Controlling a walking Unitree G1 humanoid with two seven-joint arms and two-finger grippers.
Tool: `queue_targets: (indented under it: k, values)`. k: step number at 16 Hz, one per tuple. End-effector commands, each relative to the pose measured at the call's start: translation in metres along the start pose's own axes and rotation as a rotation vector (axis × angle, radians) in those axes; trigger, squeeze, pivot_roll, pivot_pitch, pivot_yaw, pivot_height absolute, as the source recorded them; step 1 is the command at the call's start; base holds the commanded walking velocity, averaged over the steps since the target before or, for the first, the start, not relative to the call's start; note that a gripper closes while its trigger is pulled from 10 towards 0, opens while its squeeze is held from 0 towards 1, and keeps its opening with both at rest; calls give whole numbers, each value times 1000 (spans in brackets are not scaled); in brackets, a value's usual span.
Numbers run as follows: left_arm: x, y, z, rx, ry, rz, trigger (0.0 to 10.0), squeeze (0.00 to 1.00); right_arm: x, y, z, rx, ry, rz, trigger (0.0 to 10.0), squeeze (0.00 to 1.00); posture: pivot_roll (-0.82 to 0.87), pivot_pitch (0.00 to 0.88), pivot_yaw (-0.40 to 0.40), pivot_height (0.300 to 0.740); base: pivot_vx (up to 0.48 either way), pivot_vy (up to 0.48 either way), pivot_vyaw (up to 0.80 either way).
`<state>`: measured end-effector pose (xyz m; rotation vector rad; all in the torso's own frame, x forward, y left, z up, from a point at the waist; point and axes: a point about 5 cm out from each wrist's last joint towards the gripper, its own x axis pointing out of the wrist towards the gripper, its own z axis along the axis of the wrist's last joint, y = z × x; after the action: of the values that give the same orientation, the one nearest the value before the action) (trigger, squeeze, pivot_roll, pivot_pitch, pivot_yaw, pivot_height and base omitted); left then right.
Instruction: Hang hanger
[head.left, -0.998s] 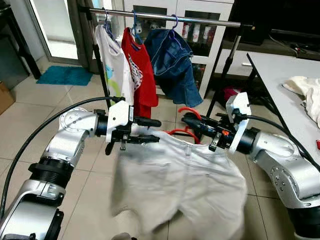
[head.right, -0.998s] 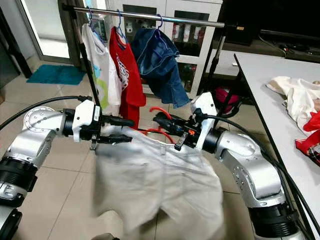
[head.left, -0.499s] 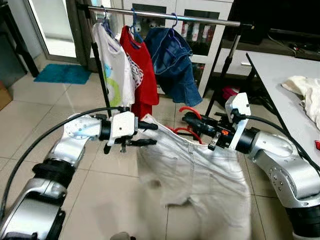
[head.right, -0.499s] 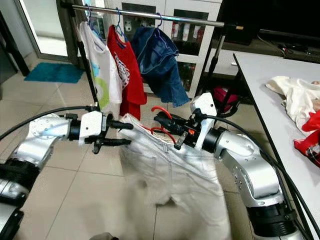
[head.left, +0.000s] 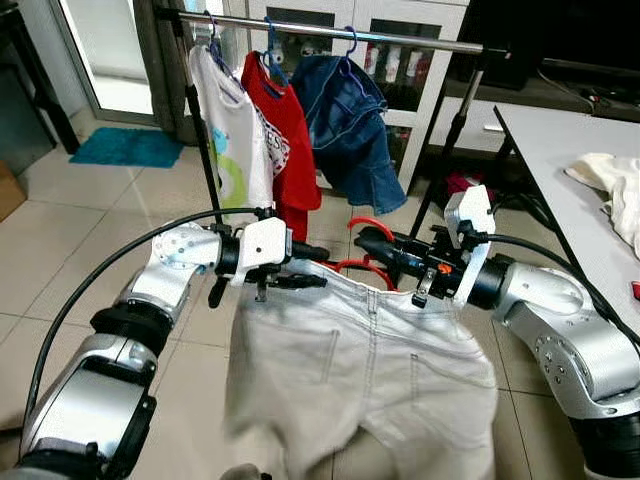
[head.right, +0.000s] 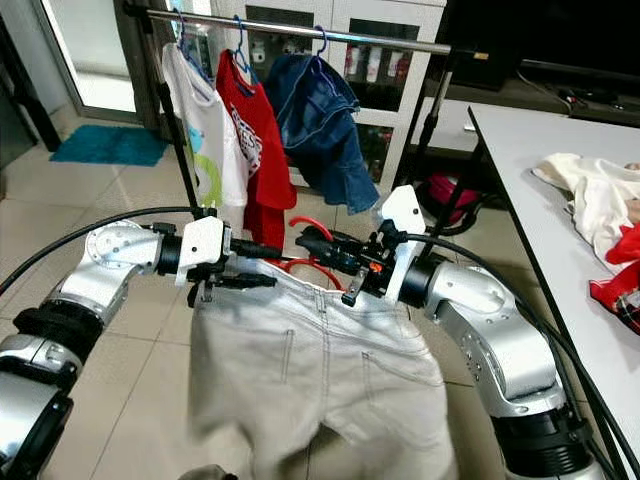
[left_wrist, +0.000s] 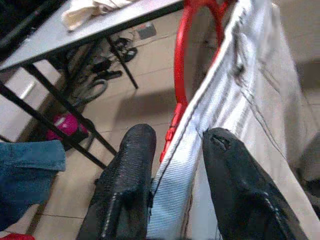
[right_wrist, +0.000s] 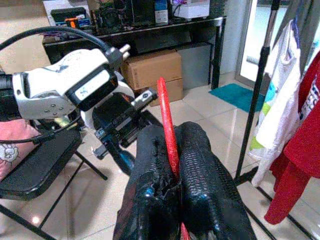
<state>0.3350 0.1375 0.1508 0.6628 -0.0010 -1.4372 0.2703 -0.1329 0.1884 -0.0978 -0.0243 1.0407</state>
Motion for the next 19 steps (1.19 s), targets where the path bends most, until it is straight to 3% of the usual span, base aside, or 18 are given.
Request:
queue_targets:
  k: [1, 4, 13, 19]
  values:
    - [1, -1, 0, 11, 17, -37, 0, 0, -1, 0, 16, -51, -62, -4, 0, 0, -117, 0, -26, 740, 0, 0, 0]
    - [3, 3, 4, 3, -31, -24, 0, 0, -2, -2, 16, -54, -61, -13, 0, 0, -118, 0, -21, 740, 0, 0, 0]
    - [2, 2, 4, 9, -54, -17, 0, 0, -3, -5, 14, -49, -44, -21, 0, 0, -122, 0, -28, 740, 0, 0, 0]
    - [0, 0, 14, 45, -125, -22, 0, 0, -8, -15, -8, -52, 109, -121, 0, 0, -119, 0, -22, 740, 0, 0, 0]
